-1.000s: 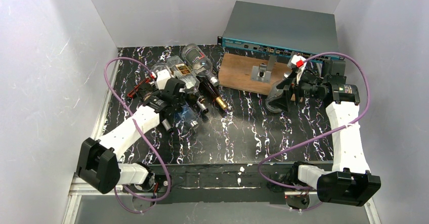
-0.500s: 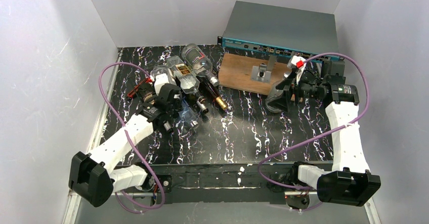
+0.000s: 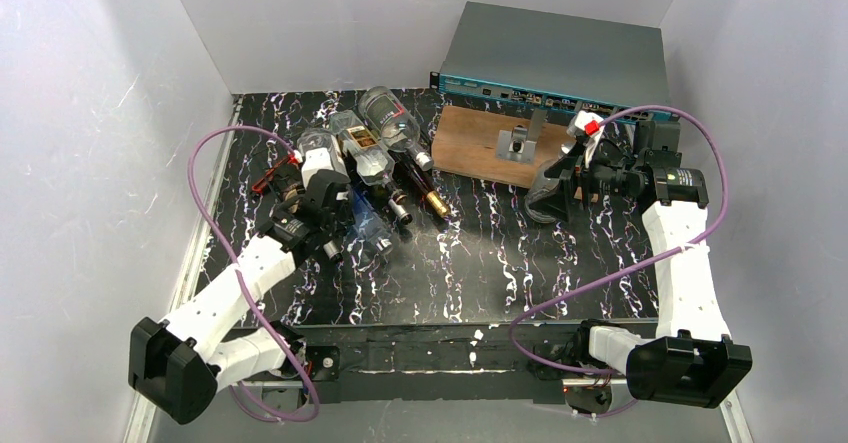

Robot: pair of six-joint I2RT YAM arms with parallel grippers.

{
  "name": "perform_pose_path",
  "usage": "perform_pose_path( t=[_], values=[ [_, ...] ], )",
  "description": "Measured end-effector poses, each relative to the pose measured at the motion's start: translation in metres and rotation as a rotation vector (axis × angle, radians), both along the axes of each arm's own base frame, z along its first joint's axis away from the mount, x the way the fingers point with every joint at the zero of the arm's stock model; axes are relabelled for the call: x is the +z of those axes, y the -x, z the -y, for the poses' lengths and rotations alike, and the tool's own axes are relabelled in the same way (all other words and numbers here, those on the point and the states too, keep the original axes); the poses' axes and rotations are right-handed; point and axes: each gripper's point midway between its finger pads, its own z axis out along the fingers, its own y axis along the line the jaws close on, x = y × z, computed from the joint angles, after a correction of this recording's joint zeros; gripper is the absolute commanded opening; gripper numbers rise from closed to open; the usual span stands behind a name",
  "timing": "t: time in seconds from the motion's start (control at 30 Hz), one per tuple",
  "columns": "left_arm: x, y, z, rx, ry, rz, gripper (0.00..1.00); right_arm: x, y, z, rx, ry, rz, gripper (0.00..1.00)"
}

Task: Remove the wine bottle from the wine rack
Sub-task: Pick up the wine bottle from the wine rack.

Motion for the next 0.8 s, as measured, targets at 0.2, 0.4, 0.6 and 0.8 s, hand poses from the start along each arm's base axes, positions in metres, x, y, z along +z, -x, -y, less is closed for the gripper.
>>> perform_pose_path(
  t=[0.2,0.4,0.6,0.8],
  values=[
    [0.006,0.004,-0.003,0.007,0.009,0.02,0.0,-0.001,0.0,0.0,-0.001,-0.001,-0.002,0.98],
    [0.004,0.007,-0.005,0.036,0.03,0.011,0.0,-0.001,0.0,0.0,0.0,-0.003,-0.003,0.98],
    [0.0,0.013,-0.007,0.073,0.032,-0.006,0.0,-0.004,0.0,0.0,0.0,-0.005,-0.009,0.98],
    [-0.001,0.017,-0.007,0.085,0.02,-0.009,0.0,-0.005,0.0,0.0,0.0,-0.005,-0.012,0.98]
  ],
)
